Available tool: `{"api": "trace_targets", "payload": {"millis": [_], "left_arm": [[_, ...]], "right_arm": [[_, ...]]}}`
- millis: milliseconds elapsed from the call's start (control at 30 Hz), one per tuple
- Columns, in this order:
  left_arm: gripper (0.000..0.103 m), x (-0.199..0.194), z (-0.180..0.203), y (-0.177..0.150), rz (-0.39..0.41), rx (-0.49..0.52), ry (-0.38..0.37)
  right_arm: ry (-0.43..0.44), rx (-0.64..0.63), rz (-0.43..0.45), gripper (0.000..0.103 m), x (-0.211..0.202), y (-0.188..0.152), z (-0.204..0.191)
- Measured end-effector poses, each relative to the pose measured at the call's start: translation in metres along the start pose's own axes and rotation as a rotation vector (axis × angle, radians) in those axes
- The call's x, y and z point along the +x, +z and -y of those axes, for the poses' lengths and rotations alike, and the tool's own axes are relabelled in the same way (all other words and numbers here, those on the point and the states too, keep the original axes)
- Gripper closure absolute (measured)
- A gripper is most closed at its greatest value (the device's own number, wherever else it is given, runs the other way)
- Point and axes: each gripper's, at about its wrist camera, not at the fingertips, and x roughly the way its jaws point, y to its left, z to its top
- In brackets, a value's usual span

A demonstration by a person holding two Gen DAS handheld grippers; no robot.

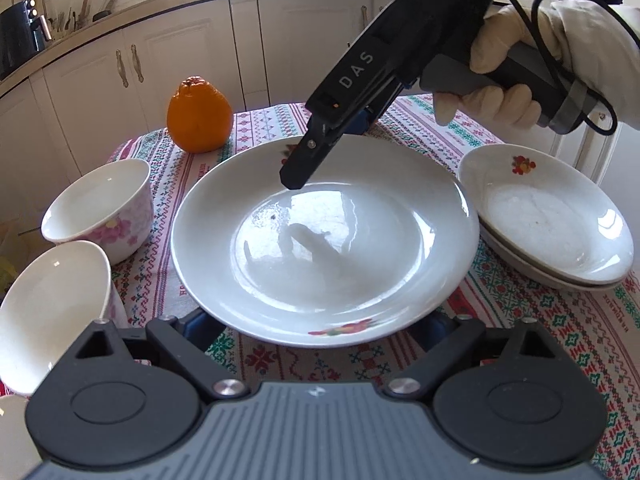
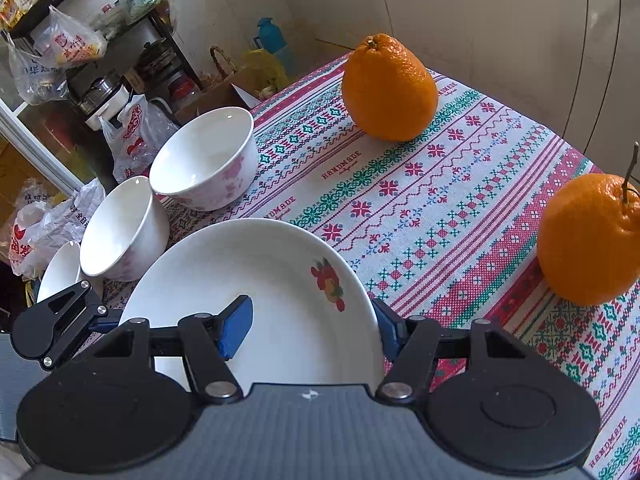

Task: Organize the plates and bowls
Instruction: 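Lift the white flowered plate off the cloth with both grippers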

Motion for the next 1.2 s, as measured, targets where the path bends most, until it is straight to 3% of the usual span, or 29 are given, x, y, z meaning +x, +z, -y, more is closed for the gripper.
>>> {"api": "trace_targets", "payload": {"millis": [633,1200], "left_arm": [[0.009,-0.038,0.027,0.009,0.028,0.088,-0.072],[0.009,-0.032,0.081,0.018,0.015,0.215,-0.226]], "right_arm": [[-0.028,0.040,0.084,0.034,-0.061,-0.044,-0.016],[-0.136,0.158,0.146,0.033,-0.118,-0.121,0.003]]}}
